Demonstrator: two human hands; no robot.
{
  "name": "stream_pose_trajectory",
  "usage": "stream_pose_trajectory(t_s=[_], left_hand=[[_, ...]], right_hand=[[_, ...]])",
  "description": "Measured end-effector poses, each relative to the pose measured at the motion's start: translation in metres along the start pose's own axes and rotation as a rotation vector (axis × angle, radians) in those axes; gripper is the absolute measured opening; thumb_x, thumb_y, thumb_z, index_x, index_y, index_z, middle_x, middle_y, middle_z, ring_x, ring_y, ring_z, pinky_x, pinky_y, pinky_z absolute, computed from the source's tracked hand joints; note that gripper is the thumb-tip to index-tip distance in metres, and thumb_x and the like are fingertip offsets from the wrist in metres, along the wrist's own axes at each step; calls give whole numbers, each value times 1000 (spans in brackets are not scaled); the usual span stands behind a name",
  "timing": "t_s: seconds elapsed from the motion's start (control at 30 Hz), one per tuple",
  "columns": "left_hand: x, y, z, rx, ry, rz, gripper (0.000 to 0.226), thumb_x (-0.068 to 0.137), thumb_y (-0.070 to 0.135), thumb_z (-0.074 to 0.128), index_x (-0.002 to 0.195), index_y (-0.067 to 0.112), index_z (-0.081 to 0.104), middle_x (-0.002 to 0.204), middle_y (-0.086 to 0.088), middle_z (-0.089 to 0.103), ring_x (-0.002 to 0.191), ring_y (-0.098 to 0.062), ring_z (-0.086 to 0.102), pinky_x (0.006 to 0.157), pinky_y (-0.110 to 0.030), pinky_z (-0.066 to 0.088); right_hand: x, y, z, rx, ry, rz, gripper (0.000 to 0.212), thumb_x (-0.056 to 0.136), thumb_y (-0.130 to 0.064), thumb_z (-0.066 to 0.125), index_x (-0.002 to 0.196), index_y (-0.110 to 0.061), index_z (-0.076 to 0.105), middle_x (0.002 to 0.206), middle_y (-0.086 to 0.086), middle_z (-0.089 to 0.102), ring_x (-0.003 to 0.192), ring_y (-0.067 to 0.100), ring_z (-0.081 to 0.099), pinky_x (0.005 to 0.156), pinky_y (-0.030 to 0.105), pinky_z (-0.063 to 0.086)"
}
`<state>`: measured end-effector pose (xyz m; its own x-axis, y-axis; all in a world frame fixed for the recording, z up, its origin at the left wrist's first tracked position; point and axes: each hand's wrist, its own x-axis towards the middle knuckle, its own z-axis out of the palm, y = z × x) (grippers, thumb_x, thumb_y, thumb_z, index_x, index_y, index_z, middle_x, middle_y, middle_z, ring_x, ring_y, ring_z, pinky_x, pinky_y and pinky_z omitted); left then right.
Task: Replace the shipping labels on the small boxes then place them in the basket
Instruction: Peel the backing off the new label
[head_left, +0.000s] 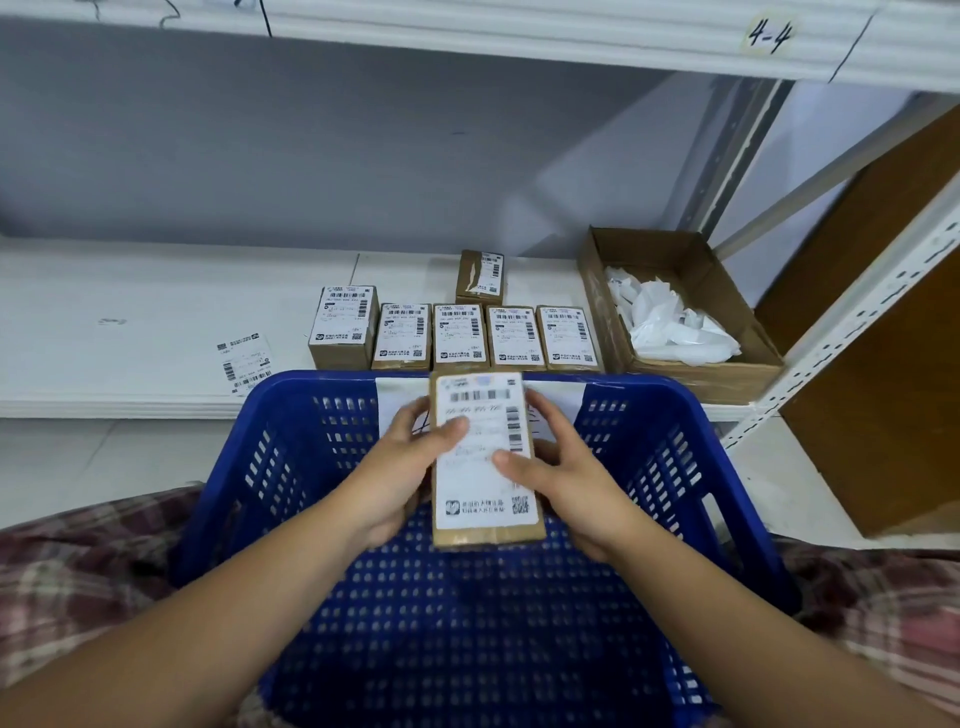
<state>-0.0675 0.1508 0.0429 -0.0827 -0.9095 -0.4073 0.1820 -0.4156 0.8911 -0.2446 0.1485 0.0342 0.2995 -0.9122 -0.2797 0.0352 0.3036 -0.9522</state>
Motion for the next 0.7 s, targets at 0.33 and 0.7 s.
stream_pose_trajectory(t_s=[0.33, 0.7], left_hand=[[-4, -9, 1, -37, -218, -108, 53, 62, 16, 74, 109, 29, 52, 109, -8, 70, 99, -21, 68, 89, -33, 53], [-7, -7, -6, -51, -240, -116, 71, 64, 12, 73, 130, 19, 48, 110, -6, 71, 100, -22, 68, 84, -32, 56]], right_hand=[[2, -12, -16, 86, -7, 47, 85, 81, -8, 69, 147, -42, 28, 126, 6, 66, 106, 22, 69, 83, 38, 59], [-2, -18, -26, -21, -246, 91, 112, 70, -2, 75, 145, -56, 12, 138, 6, 57, 123, 24, 58, 93, 38, 54]])
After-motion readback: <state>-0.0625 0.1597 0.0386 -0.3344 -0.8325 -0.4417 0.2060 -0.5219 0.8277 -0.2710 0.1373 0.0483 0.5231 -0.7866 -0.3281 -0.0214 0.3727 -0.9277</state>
